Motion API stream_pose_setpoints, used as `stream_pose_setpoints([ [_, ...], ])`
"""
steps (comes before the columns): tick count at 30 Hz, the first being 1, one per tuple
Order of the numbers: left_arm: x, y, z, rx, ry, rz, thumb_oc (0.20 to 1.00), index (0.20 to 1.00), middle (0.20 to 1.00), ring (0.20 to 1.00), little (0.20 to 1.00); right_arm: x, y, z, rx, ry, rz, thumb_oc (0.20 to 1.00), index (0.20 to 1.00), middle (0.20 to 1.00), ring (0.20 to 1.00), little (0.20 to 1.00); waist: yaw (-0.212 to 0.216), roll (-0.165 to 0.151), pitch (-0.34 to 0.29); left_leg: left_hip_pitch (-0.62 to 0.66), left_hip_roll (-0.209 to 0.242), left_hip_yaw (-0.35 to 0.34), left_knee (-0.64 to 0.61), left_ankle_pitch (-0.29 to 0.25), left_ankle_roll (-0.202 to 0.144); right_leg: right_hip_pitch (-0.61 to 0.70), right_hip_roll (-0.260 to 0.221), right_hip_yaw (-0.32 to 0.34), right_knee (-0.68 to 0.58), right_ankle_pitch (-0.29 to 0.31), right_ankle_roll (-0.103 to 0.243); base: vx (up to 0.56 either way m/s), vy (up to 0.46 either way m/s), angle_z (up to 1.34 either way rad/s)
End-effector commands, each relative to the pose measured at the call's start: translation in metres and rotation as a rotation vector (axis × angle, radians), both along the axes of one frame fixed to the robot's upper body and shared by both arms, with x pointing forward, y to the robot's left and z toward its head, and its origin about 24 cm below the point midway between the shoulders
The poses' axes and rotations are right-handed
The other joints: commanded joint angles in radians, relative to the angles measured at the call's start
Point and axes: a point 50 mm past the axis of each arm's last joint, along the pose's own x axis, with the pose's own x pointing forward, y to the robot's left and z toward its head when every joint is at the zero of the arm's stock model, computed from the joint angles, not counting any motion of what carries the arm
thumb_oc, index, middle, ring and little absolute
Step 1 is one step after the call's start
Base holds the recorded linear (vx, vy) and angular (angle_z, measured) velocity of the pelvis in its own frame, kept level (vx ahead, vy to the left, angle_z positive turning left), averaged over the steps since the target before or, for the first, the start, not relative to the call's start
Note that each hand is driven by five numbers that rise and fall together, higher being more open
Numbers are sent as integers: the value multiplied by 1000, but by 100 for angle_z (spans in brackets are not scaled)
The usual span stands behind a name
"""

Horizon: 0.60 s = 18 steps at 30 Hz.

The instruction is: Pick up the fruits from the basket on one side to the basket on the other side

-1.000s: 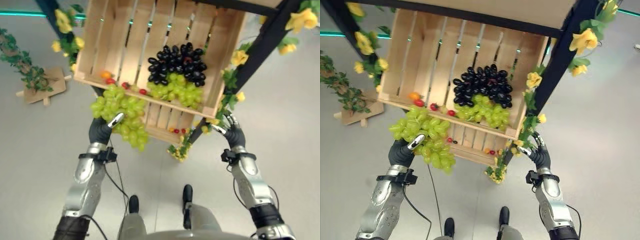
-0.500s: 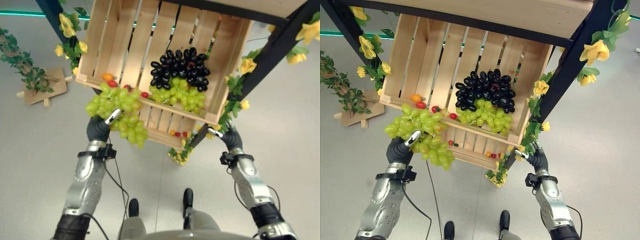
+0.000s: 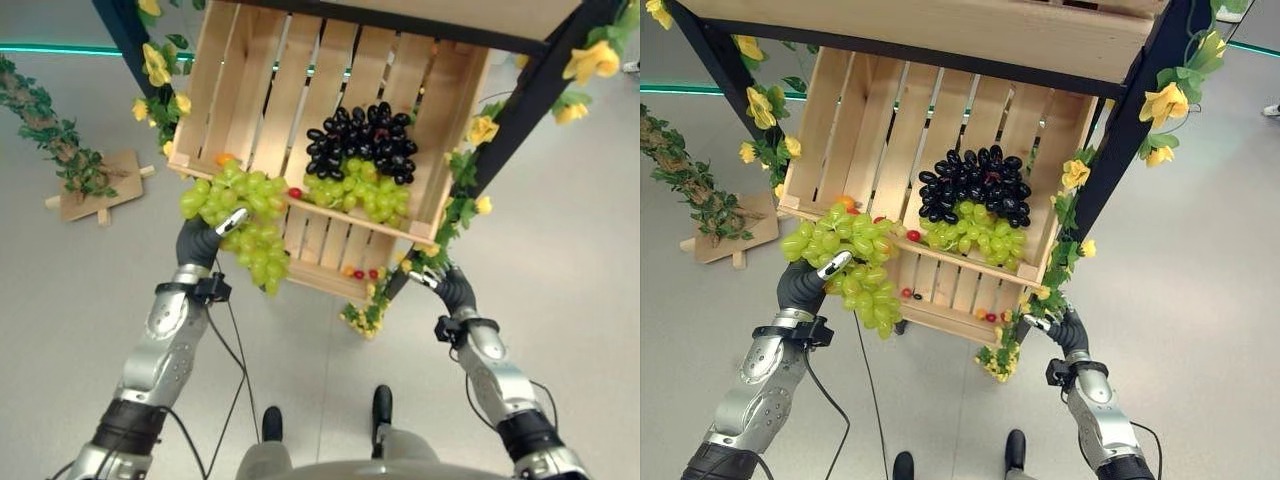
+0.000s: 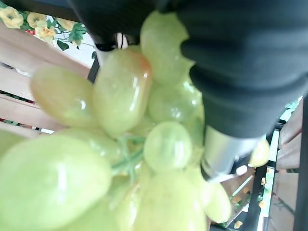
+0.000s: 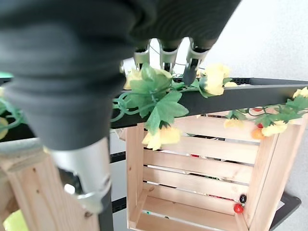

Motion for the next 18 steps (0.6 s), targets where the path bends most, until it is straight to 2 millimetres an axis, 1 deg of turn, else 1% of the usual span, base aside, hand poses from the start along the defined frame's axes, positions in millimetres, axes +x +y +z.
stream_pose_setpoints([
  [1, 6, -31, 143, -41, -641, -170, 200, 200, 200, 200, 200, 15, 13, 20, 33, -99, 66, 1000, 1000, 1000, 1000, 1000, -60, 37, -63, 19, -6, 8, 90, -177, 18, 81, -55, -47, 150, -257, 71, 0, 0, 0],
  [4, 10, -33, 157, -42, -668, -179, 200, 200, 200, 200, 200, 16, 16, 16, 26, -79, 80, 1000, 1000, 1000, 1000, 1000, -63, 42, -67, 21, -8, 8, 88, -178, 18, 86, -57, -51, 149, -256, 73, 0, 0, 0],
  [5, 10, -33, 164, -37, -688, -184, 200, 200, 200, 200, 200, 16, 17, 15, 25, -73, 83, 1000, 1000, 1000, 1000, 1000, -62, 41, -67, 21, -9, 6, 89, -177, 18, 87, -58, -53, 150, -256, 74, 0, 0, 0],
  [7, 8, -33, 171, -45, -709, -200, 200, 200, 200, 200, 200, 15, 18, 13, 26, -63, 90, 1000, 1000, 1000, 1000, 1000, -62, 42, -67, 19, -9, 7, 88, -177, 17, 86, -59, -55, 149, -254, 76, 0, 0, 0],
  [8, 4, -33, 175, -62, -730, -229, 200, 200, 200, 200, 200, 15, 19, 12, 28, -57, 95, 1000, 1000, 1000, 1000, 1000, -60, 42, -67, 16, -11, 5, 91, -177, 17, 83, -61, -56, 151, -254, 77, 0, 0, 0],
  [11, -1, -32, 175, -83, -744, -244, 200, 200, 200, 200, 200, 15, 19, 10, 33, -50, 94, 1000, 1000, 1000, 1000, 1000, -58, 42, -68, 15, -12, 4, 92, -179, 19, 82, -63, -56, 153, -255, 78, 0, 0, 0],
  [16, -16, -27, 176, -137, -790, -260, 200, 200, 200, 200, 200, 16, 19, 10, 41, -50, 84, 1000, 1000, 1000, 1000, 1000, -49, 37, -69, 13, -16, -2, 99, -186, 23, 86, -67, -58, 156, -257, 79, -2, 2, -2],
  [18, -18, -27, 176, -140, -793, -267, 200, 200, 200, 200, 200, 16, 19, 11, 43, -50, 86, 1000, 1000, 1000, 1000, 1000, -48, 37, -69, 13, -17, -2, 100, -187, 23, 85, -68, -58, 157, -256, 79, -11, 5, -7],
])
